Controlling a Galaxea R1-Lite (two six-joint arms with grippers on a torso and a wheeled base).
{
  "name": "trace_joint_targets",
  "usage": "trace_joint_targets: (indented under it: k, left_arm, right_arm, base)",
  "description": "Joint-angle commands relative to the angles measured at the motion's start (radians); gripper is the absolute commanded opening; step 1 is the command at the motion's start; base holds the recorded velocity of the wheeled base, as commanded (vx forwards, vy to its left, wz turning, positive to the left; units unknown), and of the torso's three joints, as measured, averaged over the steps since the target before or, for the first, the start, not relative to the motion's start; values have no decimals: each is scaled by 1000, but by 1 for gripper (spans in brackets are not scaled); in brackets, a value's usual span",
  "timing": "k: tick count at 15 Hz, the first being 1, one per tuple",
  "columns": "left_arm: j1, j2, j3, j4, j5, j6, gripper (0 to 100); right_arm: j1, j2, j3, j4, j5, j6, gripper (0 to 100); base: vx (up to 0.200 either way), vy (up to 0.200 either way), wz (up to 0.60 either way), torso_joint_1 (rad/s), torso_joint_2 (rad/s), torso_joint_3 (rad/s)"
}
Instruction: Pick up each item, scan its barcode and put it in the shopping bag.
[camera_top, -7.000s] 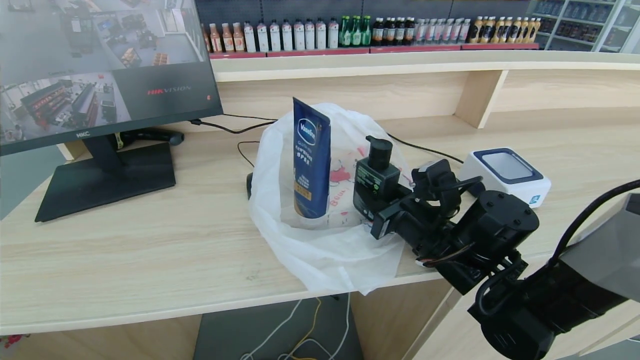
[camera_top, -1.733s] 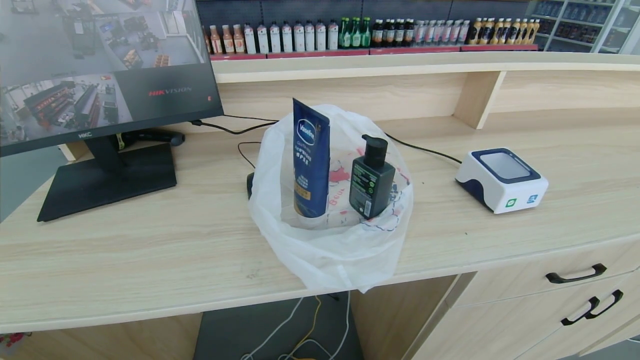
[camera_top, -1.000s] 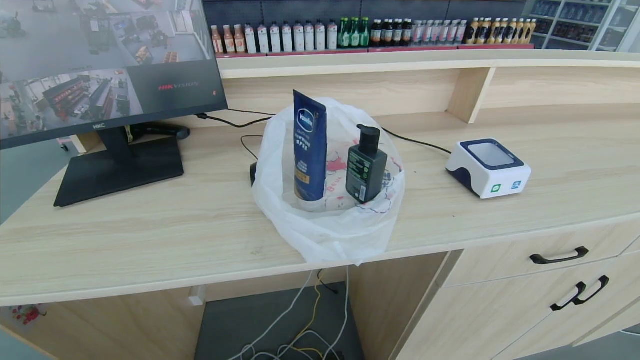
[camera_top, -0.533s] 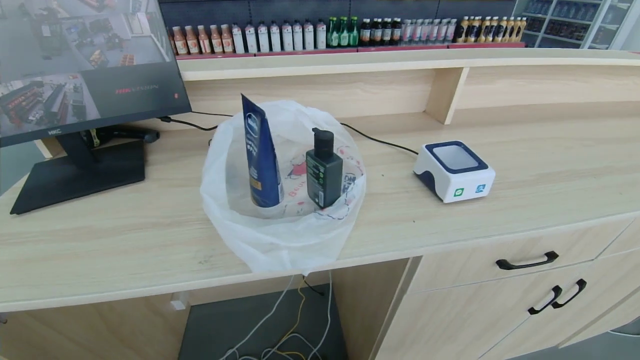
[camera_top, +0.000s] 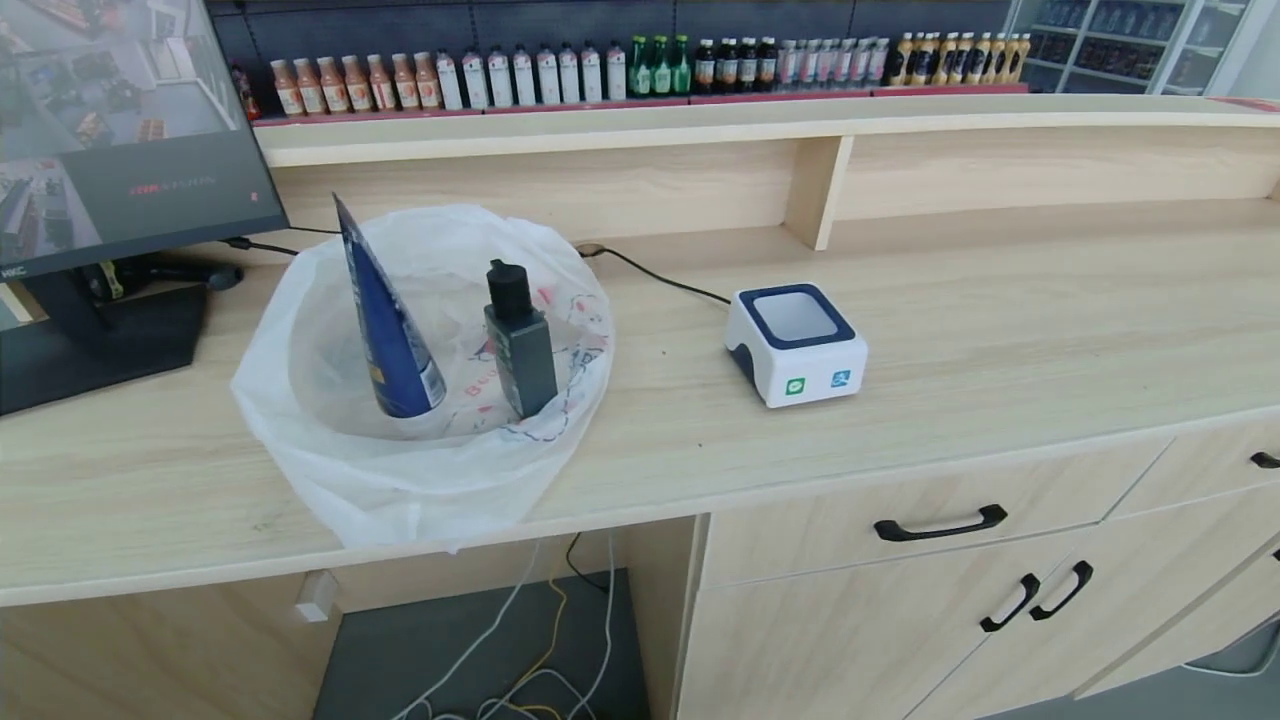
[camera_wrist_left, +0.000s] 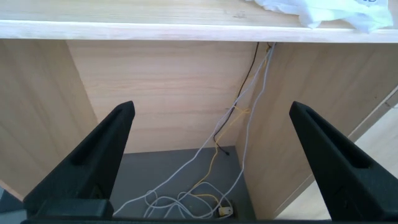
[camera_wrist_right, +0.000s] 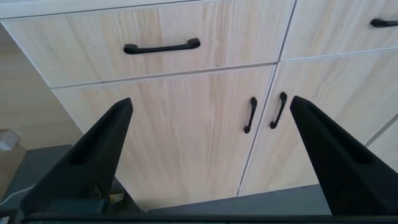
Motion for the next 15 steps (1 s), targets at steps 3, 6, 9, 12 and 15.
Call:
trace_joint_targets:
  k: [3, 6, 9, 12, 15]
  left_arm:
    - [0, 0, 0, 0, 0, 1, 100]
    - [0, 0, 0, 0, 0, 1, 100]
    - [0, 0, 0, 0, 0, 2, 100]
    - [0, 0, 0, 0, 0, 2, 100]
    - [0, 0, 0, 0, 0, 2, 100]
  right_arm:
    - [1, 2, 0, 0, 0, -4, 100]
    - [1, 2, 0, 0, 0, -2, 100]
    - [1, 2, 2, 0, 0, -9, 100]
    - [1, 2, 0, 0, 0, -13, 100]
    - [1, 2, 0, 0, 0, 2, 100]
  base:
    - [0, -200, 200, 6, 2, 1]
    - [0, -200, 0, 1, -2, 4]
    - [0, -67, 0, -1, 1, 1]
    - [0, 0, 0, 0, 0, 0]
    - [0, 0, 0, 0, 0, 0]
